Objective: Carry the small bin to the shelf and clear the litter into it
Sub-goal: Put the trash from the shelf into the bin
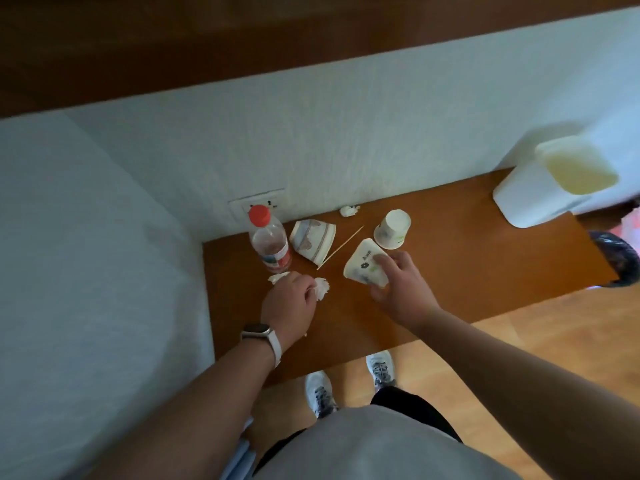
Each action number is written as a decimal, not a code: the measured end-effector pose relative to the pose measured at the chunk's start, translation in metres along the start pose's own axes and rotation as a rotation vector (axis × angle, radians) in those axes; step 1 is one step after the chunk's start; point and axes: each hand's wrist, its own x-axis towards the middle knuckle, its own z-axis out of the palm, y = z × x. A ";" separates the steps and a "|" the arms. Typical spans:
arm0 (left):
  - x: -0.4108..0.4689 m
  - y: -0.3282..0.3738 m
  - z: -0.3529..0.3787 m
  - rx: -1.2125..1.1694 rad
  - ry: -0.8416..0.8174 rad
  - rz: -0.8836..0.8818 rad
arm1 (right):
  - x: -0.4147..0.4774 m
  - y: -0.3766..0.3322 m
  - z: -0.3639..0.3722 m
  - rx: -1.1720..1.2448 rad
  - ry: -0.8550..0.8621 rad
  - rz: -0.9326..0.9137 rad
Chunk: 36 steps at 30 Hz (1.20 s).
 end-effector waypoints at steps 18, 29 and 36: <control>0.027 0.211 0.029 0.001 0.130 0.152 | -0.070 0.138 -0.139 0.193 0.295 0.040; 0.046 0.380 0.091 -0.012 0.141 0.273 | -0.115 0.283 -0.223 0.218 0.365 0.097; 0.062 0.429 0.103 0.025 0.139 0.312 | -0.121 0.326 -0.264 0.234 0.407 0.097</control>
